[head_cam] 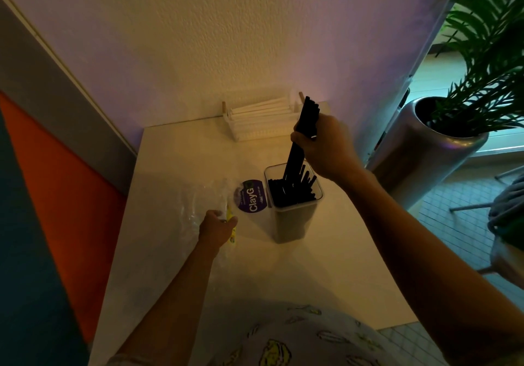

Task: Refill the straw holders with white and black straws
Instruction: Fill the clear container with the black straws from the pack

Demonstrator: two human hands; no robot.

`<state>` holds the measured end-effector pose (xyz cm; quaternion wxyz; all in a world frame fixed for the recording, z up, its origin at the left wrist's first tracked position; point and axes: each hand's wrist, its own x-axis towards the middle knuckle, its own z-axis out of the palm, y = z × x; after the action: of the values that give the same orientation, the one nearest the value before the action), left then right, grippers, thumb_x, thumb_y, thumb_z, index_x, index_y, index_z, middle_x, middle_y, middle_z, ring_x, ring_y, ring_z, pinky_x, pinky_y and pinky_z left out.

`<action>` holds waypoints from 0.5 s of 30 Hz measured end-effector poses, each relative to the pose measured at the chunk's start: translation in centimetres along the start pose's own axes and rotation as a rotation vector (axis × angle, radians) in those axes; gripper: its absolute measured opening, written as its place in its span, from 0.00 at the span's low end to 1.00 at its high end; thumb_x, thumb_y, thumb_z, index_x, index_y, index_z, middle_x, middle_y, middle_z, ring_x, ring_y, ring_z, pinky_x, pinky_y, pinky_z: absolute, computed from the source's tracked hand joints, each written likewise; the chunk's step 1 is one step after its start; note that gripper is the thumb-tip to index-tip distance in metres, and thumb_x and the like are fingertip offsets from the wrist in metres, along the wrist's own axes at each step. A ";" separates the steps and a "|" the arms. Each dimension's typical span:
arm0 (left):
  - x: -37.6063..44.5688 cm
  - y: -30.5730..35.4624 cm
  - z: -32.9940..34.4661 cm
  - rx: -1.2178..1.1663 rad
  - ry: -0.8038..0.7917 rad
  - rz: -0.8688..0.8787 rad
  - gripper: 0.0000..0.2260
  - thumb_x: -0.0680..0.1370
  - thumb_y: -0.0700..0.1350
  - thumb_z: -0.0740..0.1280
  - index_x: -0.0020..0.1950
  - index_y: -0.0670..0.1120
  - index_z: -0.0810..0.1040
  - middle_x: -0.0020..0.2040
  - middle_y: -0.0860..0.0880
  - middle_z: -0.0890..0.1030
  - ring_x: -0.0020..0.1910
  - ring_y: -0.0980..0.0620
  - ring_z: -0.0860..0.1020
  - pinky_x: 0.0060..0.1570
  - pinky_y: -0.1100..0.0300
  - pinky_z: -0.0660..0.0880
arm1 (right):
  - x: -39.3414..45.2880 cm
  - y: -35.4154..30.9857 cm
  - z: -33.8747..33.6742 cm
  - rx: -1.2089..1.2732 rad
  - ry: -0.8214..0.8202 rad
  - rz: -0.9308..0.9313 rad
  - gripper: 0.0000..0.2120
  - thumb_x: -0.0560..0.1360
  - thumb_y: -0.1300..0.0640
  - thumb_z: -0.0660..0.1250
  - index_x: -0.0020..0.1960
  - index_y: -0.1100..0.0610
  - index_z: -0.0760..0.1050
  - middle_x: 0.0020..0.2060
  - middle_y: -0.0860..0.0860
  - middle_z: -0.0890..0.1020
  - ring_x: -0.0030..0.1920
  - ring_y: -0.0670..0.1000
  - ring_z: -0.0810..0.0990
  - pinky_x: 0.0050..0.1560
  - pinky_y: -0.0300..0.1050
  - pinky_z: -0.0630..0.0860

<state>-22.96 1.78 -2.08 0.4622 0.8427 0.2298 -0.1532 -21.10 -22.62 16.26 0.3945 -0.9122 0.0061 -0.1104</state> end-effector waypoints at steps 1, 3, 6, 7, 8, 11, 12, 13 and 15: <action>0.0 0.0 0.1 0.003 -0.003 -0.003 0.25 0.74 0.46 0.73 0.66 0.39 0.68 0.61 0.39 0.77 0.58 0.42 0.76 0.55 0.53 0.72 | -0.2 0.3 0.2 0.001 -0.012 0.005 0.13 0.79 0.56 0.67 0.61 0.59 0.78 0.56 0.54 0.83 0.52 0.49 0.82 0.40 0.25 0.67; 0.0 0.2 0.2 0.010 -0.016 -0.004 0.26 0.74 0.46 0.73 0.68 0.40 0.67 0.61 0.39 0.77 0.53 0.44 0.77 0.50 0.56 0.73 | -0.6 0.8 0.6 -0.002 -0.028 0.021 0.13 0.79 0.56 0.68 0.61 0.59 0.78 0.55 0.54 0.83 0.52 0.49 0.82 0.43 0.28 0.71; -0.1 0.5 0.3 0.015 -0.063 0.015 0.31 0.74 0.47 0.73 0.72 0.42 0.61 0.65 0.40 0.74 0.48 0.48 0.77 0.42 0.62 0.73 | -1.1 1.5 1.4 0.005 -0.047 0.049 0.12 0.78 0.56 0.69 0.59 0.60 0.79 0.54 0.55 0.83 0.51 0.50 0.82 0.52 0.39 0.78; 0.1 0.5 0.2 0.029 -0.071 0.032 0.35 0.73 0.48 0.74 0.73 0.44 0.59 0.68 0.40 0.71 0.55 0.46 0.77 0.47 0.60 0.74 | -1.3 1.7 1.7 0.010 -0.056 0.060 0.12 0.78 0.56 0.69 0.59 0.60 0.79 0.54 0.55 0.83 0.51 0.51 0.83 0.53 0.40 0.78; 0.2 0.6 0.2 0.053 -0.072 0.050 0.38 0.72 0.49 0.75 0.75 0.45 0.57 0.71 0.39 0.67 0.61 0.42 0.74 0.52 0.56 0.74 | -1.5 1.9 1.9 0.016 -0.064 0.071 0.13 0.78 0.56 0.69 0.60 0.60 0.79 0.54 0.55 0.83 0.52 0.51 0.83 0.53 0.40 0.78; 0.1 1.4 0.1 0.153 -0.083 0.119 0.48 0.67 0.51 0.79 0.77 0.50 0.50 0.74 0.38 0.58 0.68 0.37 0.67 0.63 0.44 0.71 | -2.0 2.2 2.4 -0.003 -0.094 0.084 0.13 0.77 0.56 0.70 0.60 0.60 0.79 0.54 0.55 0.84 0.52 0.52 0.83 0.51 0.38 0.76; -0.1 1.8 0.1 0.173 -0.107 0.172 0.51 0.65 0.52 0.80 0.77 0.52 0.48 0.75 0.38 0.55 0.70 0.36 0.65 0.65 0.42 0.69 | -2.1 2.4 2.5 -0.015 -0.104 0.089 0.13 0.77 0.56 0.70 0.59 0.60 0.79 0.53 0.55 0.84 0.51 0.52 0.83 0.50 0.37 0.75; -0.4 2.2 0.1 0.181 -0.138 0.252 0.53 0.64 0.51 0.81 0.77 0.54 0.47 0.75 0.40 0.52 0.72 0.37 0.61 0.67 0.42 0.67 | -2.2 2.5 2.7 -0.026 -0.115 0.095 0.12 0.77 0.56 0.70 0.59 0.60 0.79 0.52 0.55 0.84 0.51 0.52 0.83 0.49 0.36 0.75; -1.1 3.0 0.1 0.177 -0.237 0.434 0.55 0.63 0.50 0.82 0.78 0.56 0.46 0.76 0.44 0.48 0.74 0.43 0.56 0.68 0.50 0.64 | -2.3 2.7 2.8 -0.035 -0.140 0.121 0.12 0.77 0.56 0.70 0.59 0.60 0.79 0.52 0.56 0.84 0.50 0.52 0.83 0.47 0.36 0.74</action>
<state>-22.29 -0.01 0.50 0.4325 0.8856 -0.0261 -0.1675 -22.57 -22.21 11.96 0.3840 -0.9224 0.0356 -0.0222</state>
